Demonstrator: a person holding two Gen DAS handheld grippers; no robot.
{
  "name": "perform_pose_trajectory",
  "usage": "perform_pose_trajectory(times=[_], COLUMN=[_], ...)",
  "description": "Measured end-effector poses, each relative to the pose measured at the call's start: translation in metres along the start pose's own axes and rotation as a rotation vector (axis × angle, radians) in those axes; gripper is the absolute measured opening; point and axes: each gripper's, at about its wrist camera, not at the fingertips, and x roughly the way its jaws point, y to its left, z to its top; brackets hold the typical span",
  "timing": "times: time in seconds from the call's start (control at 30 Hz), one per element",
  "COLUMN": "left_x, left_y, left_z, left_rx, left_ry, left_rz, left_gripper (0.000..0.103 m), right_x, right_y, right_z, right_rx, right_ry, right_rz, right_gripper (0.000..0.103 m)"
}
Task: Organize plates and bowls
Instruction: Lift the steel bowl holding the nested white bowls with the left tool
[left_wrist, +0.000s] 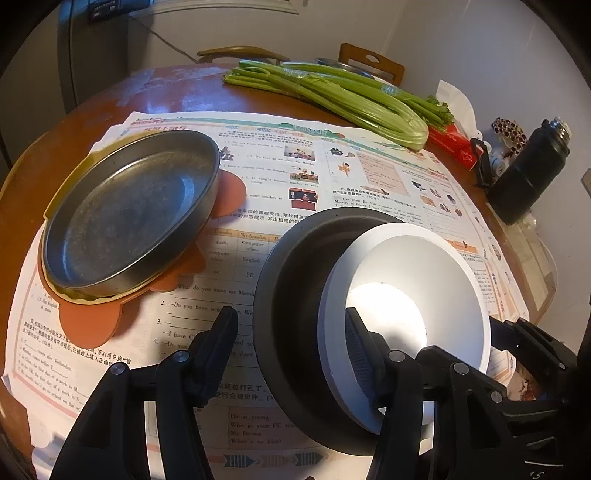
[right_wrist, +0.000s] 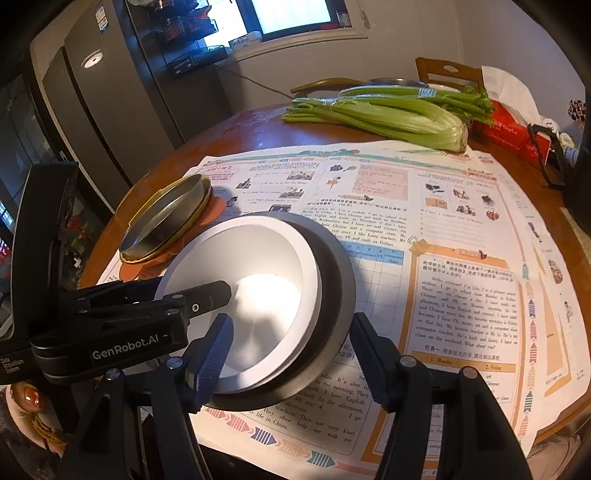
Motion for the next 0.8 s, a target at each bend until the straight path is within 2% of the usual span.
perform_pose_trajectory(times=[0.67, 0.8], left_x=[0.0021, 0.0041], left_y=[-0.0077, -0.0089], left_z=[-0.0012, -0.0004], left_rx=[0.007, -0.004], left_ry=[0.007, 0.024], left_rz=[-0.054, -0.095], left_gripper=[0.060, 0.060], right_x=[0.0031, 0.0039], right_y=[0.0021, 0.0003], right_z=[-0.0049, -0.0055], right_rx=[-0.020, -0.016], right_ry=[0.008, 0.010], right_rz=[0.034, 0.047], right_gripper=[0.066, 0.066])
